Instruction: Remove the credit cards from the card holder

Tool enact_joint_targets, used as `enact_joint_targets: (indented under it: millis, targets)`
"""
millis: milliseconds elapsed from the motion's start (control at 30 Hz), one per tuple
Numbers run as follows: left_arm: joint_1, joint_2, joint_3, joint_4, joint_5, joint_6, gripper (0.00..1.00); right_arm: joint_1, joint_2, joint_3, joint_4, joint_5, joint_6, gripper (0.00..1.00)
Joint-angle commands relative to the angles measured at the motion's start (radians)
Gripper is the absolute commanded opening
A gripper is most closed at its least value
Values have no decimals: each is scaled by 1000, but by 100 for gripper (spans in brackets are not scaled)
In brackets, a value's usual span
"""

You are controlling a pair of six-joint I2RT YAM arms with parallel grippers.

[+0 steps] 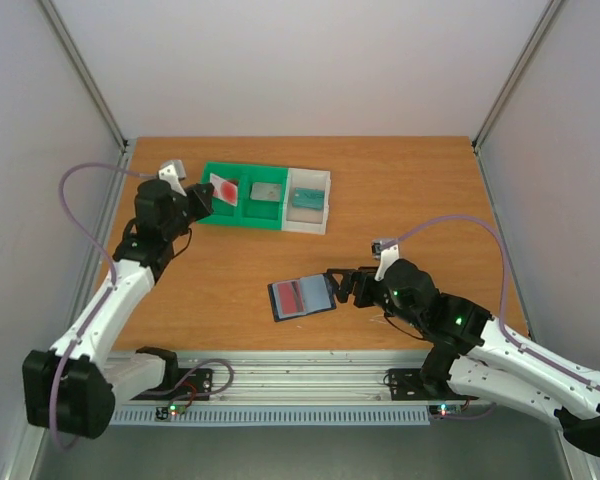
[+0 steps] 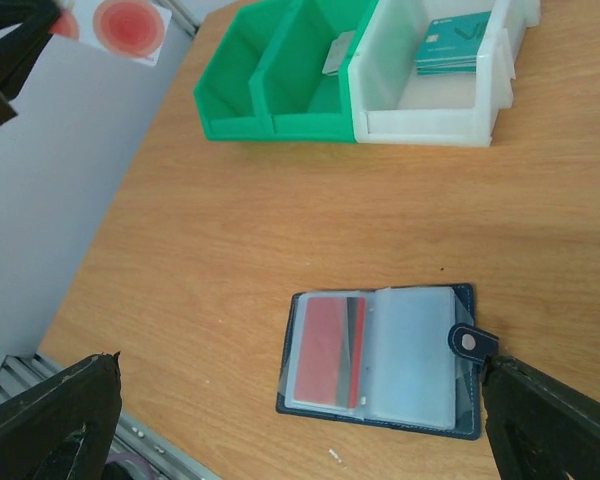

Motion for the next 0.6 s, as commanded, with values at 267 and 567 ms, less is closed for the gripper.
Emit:
enact_joint_targets:
  millis: [267,567]
  targets:
    - [152,323,148,133,95,94,0,-2,29,30,11,14,-103,99]
    - [169,587,356,96,135,167,0,-3,84,66,-5,45,-113,98]
